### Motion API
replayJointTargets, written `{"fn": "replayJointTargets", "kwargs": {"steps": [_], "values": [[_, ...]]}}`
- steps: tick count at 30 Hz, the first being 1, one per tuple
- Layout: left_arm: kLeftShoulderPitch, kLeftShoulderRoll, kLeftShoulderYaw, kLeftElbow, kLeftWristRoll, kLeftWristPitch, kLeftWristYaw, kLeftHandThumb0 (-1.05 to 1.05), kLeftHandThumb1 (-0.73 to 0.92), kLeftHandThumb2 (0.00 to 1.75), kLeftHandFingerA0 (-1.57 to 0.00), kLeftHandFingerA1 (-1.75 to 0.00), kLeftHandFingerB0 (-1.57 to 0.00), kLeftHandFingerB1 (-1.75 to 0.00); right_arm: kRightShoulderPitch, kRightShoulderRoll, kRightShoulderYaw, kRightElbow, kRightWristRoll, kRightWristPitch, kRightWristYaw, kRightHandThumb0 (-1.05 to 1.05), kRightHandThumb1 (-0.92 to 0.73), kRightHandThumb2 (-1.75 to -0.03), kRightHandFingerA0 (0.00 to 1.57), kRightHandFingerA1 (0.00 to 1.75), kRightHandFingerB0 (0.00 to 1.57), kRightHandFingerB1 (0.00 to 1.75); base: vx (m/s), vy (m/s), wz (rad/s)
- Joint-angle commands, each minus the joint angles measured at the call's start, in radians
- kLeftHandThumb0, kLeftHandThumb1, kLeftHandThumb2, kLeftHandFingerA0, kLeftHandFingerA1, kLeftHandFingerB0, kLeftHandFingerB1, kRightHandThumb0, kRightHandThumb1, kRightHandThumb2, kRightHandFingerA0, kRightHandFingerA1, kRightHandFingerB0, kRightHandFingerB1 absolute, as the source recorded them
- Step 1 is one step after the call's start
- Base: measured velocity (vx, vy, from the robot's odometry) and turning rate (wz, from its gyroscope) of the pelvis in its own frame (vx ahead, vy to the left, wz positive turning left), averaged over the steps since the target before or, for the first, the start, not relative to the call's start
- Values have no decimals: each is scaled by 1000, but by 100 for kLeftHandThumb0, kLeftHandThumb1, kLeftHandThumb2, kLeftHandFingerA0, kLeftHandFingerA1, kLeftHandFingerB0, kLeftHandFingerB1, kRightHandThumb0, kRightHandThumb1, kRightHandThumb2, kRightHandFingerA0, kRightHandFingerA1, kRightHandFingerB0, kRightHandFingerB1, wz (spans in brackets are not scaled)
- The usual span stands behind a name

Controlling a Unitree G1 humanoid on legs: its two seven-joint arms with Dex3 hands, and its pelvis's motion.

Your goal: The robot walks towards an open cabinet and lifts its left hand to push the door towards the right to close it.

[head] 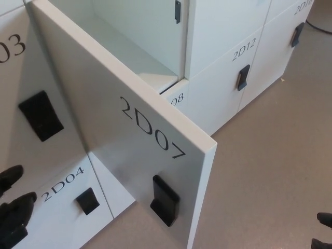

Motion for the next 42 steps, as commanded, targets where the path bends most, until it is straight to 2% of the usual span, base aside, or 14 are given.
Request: {"fn": "replayJointTargets", "kwargs": {"steps": [1,10,11,14,15,22,23,24,25,30,31,35,36,42], "values": [[90,9,-59,-187,48,-138,-55,-29,71,59,-72,-63,-56,-54,3,-21,7,-4,-15,-20,-4,-9,-62,-57,77,57,57,47,0,0,0],[-67,22,-238,-344,129,-96,-61,-33,74,61,-78,-77,-65,-67,21,-16,20,-44,-26,4,-17,-10,-58,-56,78,56,57,46,0,0,0],[-143,29,-304,-379,176,-54,-66,-41,53,91,-82,-82,-71,-75,22,-17,20,-54,-26,5,-17,-10,-58,-56,78,57,57,46,0,0,0],[-376,34,-480,-416,290,50,-105,-43,52,90,-82,-80,-74,-73,23,-20,19,-75,-24,11,-15,-12,-58,-57,77,57,57,46,0,0,0],[-445,25,-524,-394,323,61,-118,-43,62,58,-91,-68,-82,-59,28,-19,19,-85,-24,13,-16,-13,-59,-57,77,57,56,46,0,0,0],[-848,-72,-704,-114,484,47,-130,-47,62,59,-98,-61,-86,-51,77,-6,31,-172,-43,7,-31,-13,-59,-56,78,58,58,46,0,0,0],[-891,-81,-719,-81,499,47,-130,-48,56,97,-88,-78,-80,-68,85,-1,34,-184,-45,4,-32,-13,-58,-56,79,59,58,46,0,0,0],[-911,-82,-726,-66,504,50,-128,-48,56,97,-88,-78,-80,-68,90,2,36,-192,-46,4,-32,-13,-58,-56,79,59,58,46,0,0,0],[-1020,-111,-752,38,541,40,-122,-54,71,62,-84,-71,-75,-49,98,10,42,-215,-51,7,-36,-12,-58,-56,79,60,58,47,0,0,0],[-1373,-221,-828,462,636,-2,-79,-50,71,61,-84,-91,-75,-52,146,29,69,-285,-75,5,-46,-13,-60,-57,78,58,59,47,0,0,0],[-1536,-266,-874,679,688,1,-55,-49,70,61,-76,-70,-70,-46,193,47,92,-323,-94,-11,-54,-12,-60,-57,77,57,59,47,0,0,0],[-1714,-297,-918,917,744,42,10,-48,72,62,-54,-51,-53,-41,262,77,127,-393,-121,-12,-70,-20,-56,-62,74,59,57,50,0,0,0],[-1794,-276,-936,1011,766,69,13,-54,78,64,-25,-38,-17,-31,299,86,134,-454,-121,-1,-70,-14,-61,-57,76,57,60,48,0,0,0],[-1845,-134,-953,1133,775,104,26,-60,71,62,-38,-41,-20,-30,388,93,135,-618,-110,25,-57,-16,-63,-58,77,55,59,46,0,0,0]]}}
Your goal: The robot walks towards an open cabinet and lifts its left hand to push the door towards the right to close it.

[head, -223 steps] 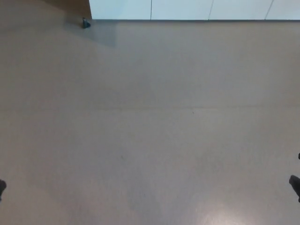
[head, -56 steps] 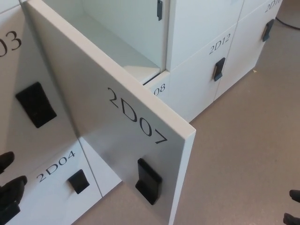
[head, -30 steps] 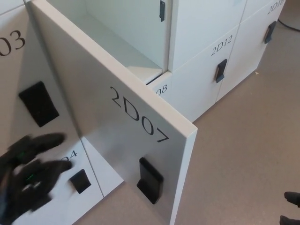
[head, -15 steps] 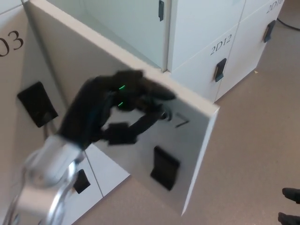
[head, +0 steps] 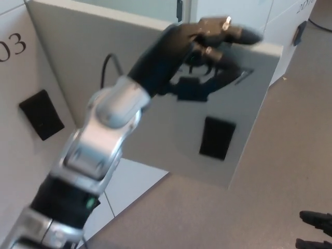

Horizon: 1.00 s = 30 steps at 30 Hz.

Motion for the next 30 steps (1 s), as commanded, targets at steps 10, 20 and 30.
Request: {"fn": "replayJointTargets", "kwargs": {"steps": [10,20,30], "values": [[-713,258,-222,1051,380,102,137,-54,55,83,-48,-55,-34,-47,352,58,97,-559,-74,13,-29,-16,-65,-59,77,56,61,49,0,0,0],[-624,369,-206,1038,330,40,128,-48,65,59,-45,-38,-36,-34,294,35,78,-582,-48,63,-5,-15,-64,-58,78,57,63,50,0,0,0],[-513,587,-340,1094,435,-59,166,-58,57,89,-34,-50,-24,-44,272,12,91,-564,-59,77,16,-16,-64,-59,77,58,61,50,0,0,0]]}}
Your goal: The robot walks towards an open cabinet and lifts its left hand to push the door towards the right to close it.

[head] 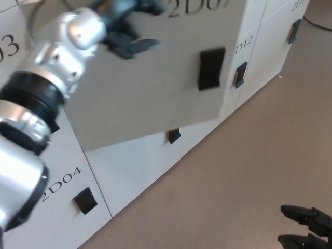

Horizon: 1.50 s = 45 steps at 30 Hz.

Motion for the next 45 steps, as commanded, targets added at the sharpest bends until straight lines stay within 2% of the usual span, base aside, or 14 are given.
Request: {"fn": "replayJointTargets", "kwargs": {"steps": [1,6,7,8,9,13,17,26,29,34,35,42,43,45], "values": [[-30,360,-126,254,295,-52,162,-53,72,61,-37,-35,-30,-31,32,-40,14,-87,-39,75,19,-16,-64,-59,77,57,60,49,0,0,0],[-38,471,-76,314,233,33,183,-46,71,61,-60,-66,-17,-30,52,-37,4,-101,-32,77,17,-15,-64,-59,77,58,62,50,0,0,0],[-45,491,-38,321,195,51,180,-35,51,96,-48,-66,0,-43,53,-39,-2,-93,-26,66,19,-16,-64,-59,77,58,62,50,0,0,0],[-50,503,-13,326,167,62,178,-35,51,96,-48,-66,0,-43,53,-40,-7,-87,-22,59,20,-16,-64,-59,77,58,62,50,0,0,-9],[-52,515,10,328,143,66,175,-31,57,105,0,-48,0,-47,57,-40,-11,-81,-17,52,20,-16,-64,-59,78,58,62,50,0,0,-7],[-51,526,31,331,120,60,175,-31,57,105,0,-49,0,-48,64,-36,-17,-76,-10,45,18,-15,-64,-59,78,59,62,51,0,0,0],[-42,505,47,328,101,35,169,-57,58,81,-30,-46,-14,-40,86,-29,-23,-76,-6,37,12,-15,-64,-58,79,60,62,51,0,0,0],[78,406,158,54,-12,-159,36,-55,68,61,-29,-32,-22,-29,73,-46,-46,-58,12,51,28,-14,-64,-59,78,58,63,50,0,0,0],[300,429,269,-391,-101,-144,-66,-61,55,79,-27,-43,-21,-40,51,-56,-44,-37,-1,46,33,-14,-64,-58,78,58,62,50,0,0,0],[804,448,465,-1186,-274,-72,-135,-52,67,60,-36,-33,-32,-31,15,-64,-41,9,-9,48,39,-13,-65,-59,77,60,60,50,0,0,4],[1040,431,528,-1395,-315,-119,-135,-56,53,86,-35,-50,-27,-45,9,-70,-43,32,-10,41,42,-14,-64,-59,79,60,61,51,0,0,0],[1450,394,638,-1599,-403,-284,-185,-57,55,88,-40,-52,-34,-48,-8,-90,-45,85,-22,36,44,-18,-61,-61,75,59,60,52,0,0,0],[1545,384,661,-1615,-434,-332,-206,-54,65,60,-50,-38,-48,-37,-17,-91,-45,103,-22,35,45,-18,-60,-62,76,61,61,53,0,0,0],[1591,379,671,-1621,-445,-354,-216,-54,65,60,-50,-38,-48,-37,-20,-91,-46,112,-20,33,46,-18,-60,-62,76,61,61,53,0,0,0]]}}
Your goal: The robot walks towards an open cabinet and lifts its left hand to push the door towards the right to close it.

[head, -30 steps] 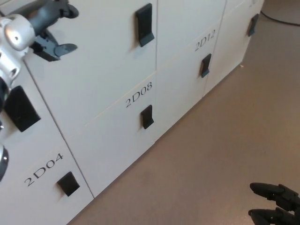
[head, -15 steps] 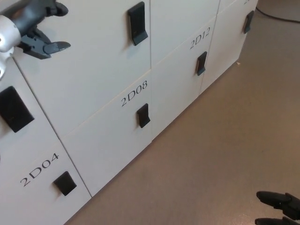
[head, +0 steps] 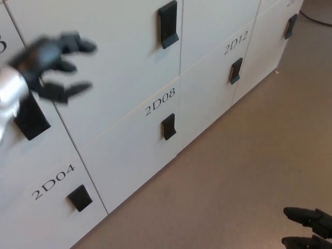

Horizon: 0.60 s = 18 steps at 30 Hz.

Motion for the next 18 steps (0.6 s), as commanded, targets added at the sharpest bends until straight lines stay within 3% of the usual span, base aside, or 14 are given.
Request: {"fn": "replayJointTargets", "kwargs": {"steps": [1,8,12,14,18], "values": [[1134,160,469,-1233,-414,-230,-198,-54,65,60,-50,-38,-48,-37,-51,-82,-32,152,-7,16,40,-18,-60,-62,76,61,61,53,0,0,0],[1530,165,537,-1214,-502,-421,-344,-53,66,60,-59,-40,-53,-38,-77,-88,-33,185,-7,23,43,-14,-64,-59,76,59,61,50,0,0,0],[1563,157,535,-1176,-482,-426,-339,-54,67,60,-62,-43,-53,-39,-100,-86,-32,184,-12,48,33,-13,-64,-58,77,58,61,49,0,0,0],[1470,115,519,-997,-390,-351,-244,-45,67,60,-58,-44,-49,-40,-143,-84,-26,204,-21,64,26,-16,-62,-61,75,60,61,52,0,0,0],[1398,80,505,-875,-299,-283,-153,-40,67,59,-58,-42,-50,-40,-159,-86,-18,230,-32,61,22,-16,-61,-60,73,59,60,52,0,0,0]]}}
